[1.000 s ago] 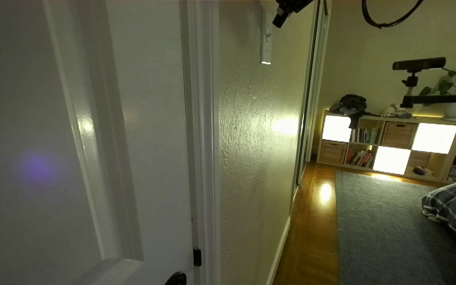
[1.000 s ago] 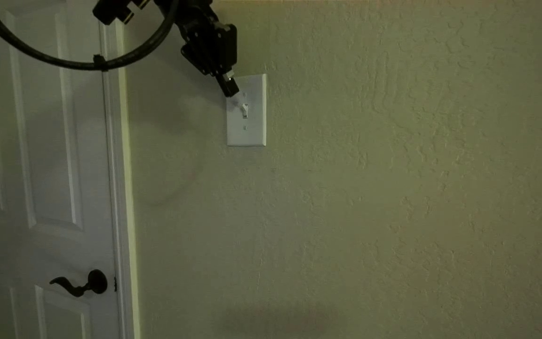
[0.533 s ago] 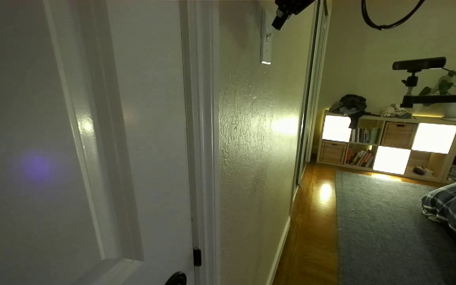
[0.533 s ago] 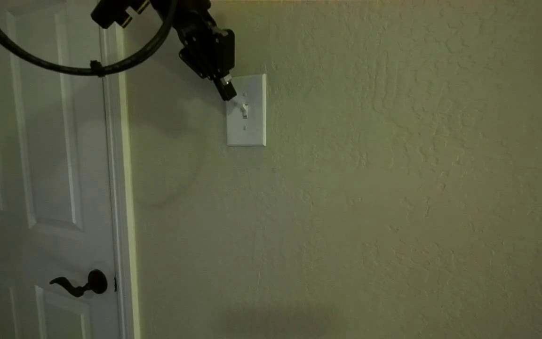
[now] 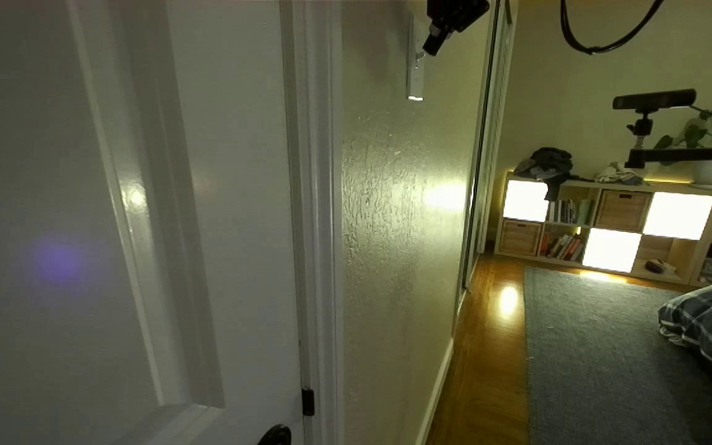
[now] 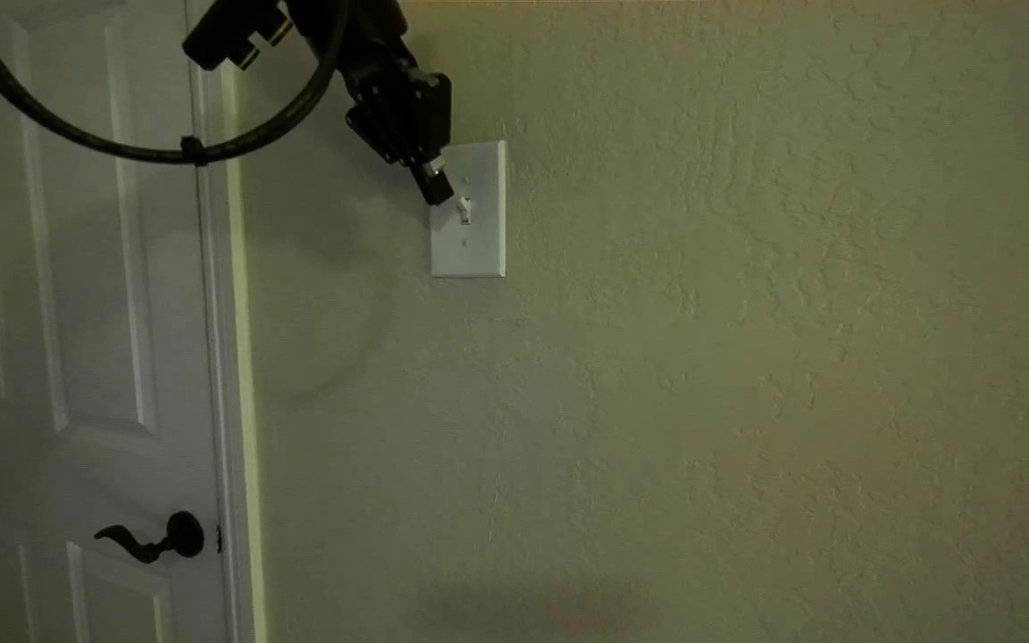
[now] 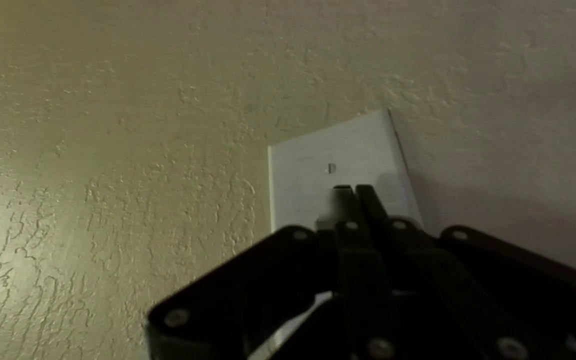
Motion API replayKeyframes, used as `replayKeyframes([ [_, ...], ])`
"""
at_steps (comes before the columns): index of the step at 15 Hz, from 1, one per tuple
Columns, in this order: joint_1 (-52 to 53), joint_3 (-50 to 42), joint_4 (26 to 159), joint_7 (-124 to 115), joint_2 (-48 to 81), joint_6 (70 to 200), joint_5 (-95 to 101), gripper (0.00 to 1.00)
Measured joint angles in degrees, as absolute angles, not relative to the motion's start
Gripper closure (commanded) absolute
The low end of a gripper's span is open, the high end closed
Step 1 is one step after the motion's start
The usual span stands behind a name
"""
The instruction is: Switch off the light
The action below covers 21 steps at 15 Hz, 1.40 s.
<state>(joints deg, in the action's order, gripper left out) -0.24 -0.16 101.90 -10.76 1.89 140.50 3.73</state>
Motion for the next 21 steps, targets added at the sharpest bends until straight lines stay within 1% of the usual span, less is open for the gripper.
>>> replayKeyframes([
  [6, -0.3, -0.9, 100.4, -10.8, 4.7, 140.8, 3.8, 0.94],
  [21, -0.3, -1.3, 100.3, -11.2, 3.5, 139.0, 3.6, 0.94],
])
